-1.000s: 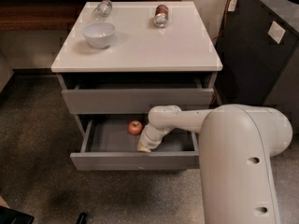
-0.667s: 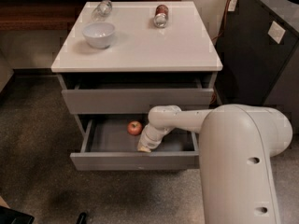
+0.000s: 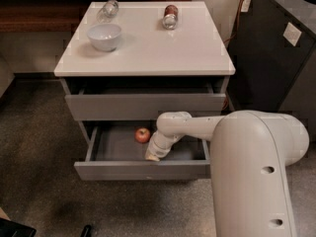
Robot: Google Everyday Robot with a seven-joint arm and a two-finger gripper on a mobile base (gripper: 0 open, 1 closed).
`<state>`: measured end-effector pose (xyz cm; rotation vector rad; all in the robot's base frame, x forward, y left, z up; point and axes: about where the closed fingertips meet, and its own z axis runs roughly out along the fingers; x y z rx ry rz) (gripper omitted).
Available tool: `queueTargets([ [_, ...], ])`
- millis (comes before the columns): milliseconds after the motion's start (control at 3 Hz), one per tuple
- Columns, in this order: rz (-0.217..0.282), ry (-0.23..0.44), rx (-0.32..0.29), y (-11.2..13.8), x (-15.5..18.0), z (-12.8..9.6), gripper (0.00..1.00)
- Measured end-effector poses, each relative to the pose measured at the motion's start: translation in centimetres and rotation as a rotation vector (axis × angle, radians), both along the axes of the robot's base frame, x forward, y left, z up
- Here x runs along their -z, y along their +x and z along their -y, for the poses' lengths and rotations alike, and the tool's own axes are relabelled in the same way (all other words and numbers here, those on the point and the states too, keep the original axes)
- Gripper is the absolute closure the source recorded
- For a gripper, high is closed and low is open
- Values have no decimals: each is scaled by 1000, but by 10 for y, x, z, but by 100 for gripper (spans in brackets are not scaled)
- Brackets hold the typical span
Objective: Pick apple from middle drawer and place on counter
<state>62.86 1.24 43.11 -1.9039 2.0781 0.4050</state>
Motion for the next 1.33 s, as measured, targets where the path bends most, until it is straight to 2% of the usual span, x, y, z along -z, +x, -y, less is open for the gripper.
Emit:
queueTargets([
  [667,0,0,0,0,0,0,35],
  [1000,31,-10,24,-14,2,-1,5],
  [1333,31,-10,24,-10,2,-2,0],
])
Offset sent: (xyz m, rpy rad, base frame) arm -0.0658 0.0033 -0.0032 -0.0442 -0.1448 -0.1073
